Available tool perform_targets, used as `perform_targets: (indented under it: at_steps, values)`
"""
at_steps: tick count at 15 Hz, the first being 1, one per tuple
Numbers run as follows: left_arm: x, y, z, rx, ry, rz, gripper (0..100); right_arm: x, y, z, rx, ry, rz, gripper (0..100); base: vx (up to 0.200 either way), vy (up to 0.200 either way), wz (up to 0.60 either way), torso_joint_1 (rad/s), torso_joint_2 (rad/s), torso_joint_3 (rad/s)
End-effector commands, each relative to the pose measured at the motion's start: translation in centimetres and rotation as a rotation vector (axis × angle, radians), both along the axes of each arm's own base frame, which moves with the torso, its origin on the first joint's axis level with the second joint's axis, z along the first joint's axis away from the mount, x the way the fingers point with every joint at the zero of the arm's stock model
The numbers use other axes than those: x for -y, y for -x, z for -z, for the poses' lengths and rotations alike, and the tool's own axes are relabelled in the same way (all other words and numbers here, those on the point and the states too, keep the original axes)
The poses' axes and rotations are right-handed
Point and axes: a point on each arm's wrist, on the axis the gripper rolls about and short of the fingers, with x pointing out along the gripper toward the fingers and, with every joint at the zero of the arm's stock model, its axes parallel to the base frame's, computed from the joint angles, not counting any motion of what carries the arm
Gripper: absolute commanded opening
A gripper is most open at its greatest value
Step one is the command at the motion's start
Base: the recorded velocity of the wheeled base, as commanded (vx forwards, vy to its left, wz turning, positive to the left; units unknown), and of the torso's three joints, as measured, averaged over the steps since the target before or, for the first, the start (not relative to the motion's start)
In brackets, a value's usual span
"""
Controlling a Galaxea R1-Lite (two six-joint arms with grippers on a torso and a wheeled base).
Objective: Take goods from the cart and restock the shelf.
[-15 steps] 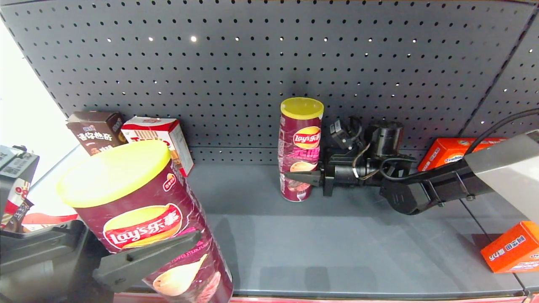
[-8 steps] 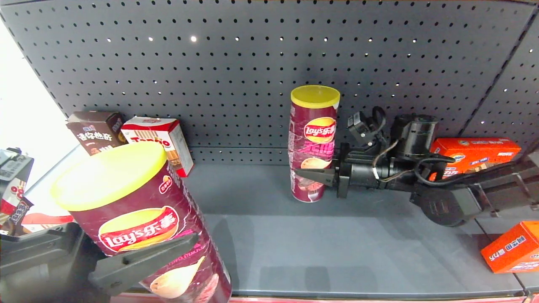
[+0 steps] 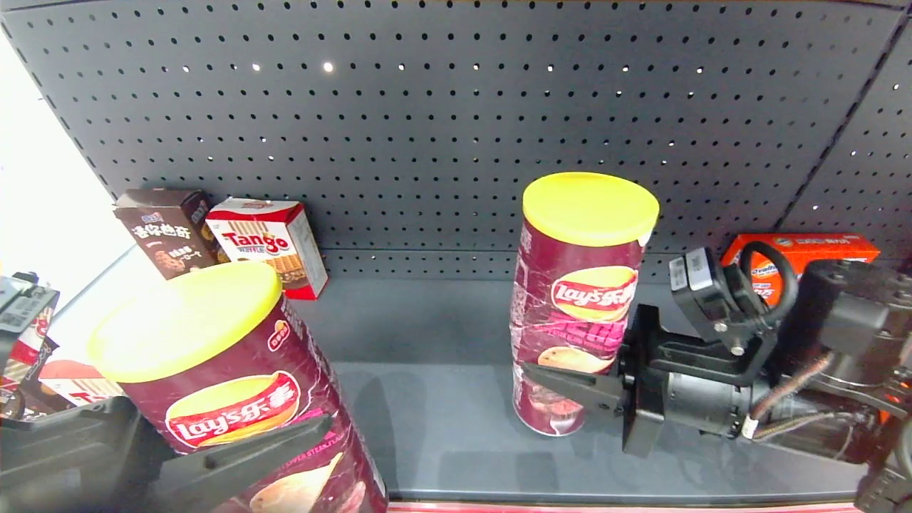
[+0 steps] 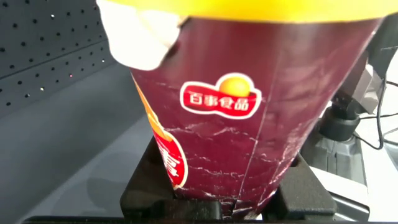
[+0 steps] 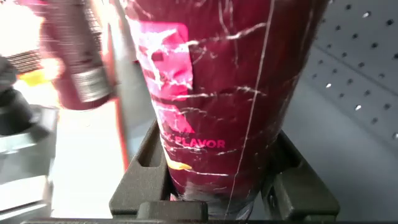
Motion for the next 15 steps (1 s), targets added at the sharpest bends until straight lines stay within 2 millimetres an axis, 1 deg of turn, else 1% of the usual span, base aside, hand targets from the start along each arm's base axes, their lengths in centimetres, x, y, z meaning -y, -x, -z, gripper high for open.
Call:
perform_targets:
  at_steps: [1, 3, 6, 9, 15]
  values:
    - [-0.5, 0.6, 0.3, 0.001, 0.001, -0.016, 0, 1.2, 2.3, 0.4, 0.003, -0.004, -0.013, 0, 0.000, 0.000, 0.00, 0.000, 0.00, 0.000]
    - [-0.6, 0.7, 0.4, 0.001, 0.001, -0.019, 0, 1.0, 2.1, 1.2, -0.007, 0.002, -0.007, 0, 0.000, 0.000, 0.00, 0.000, 0.00, 0.000]
    - [-0.6, 0.7, 0.1, 0.012, 0.006, -0.019, 0, -0.4, 0.5, 3.1, -0.020, 0.013, -0.007, 0, 0.000, 0.000, 0.00, 0.000, 0.00, 0.000]
    - [-0.6, 0.8, 0.1, 0.015, 0.007, -0.017, 0, -1.2, -0.6, 4.9, -0.029, 0.021, -0.003, 0, 0.000, 0.000, 0.00, 0.000, 0.00, 0.000]
    - [-0.6, 0.7, 0.0, 0.017, 0.007, -0.013, 0, -1.6, -1.2, 5.9, -0.045, 0.035, 0.000, 0, 0.000, 0.000, 0.00, 0.000, 0.00, 0.000]
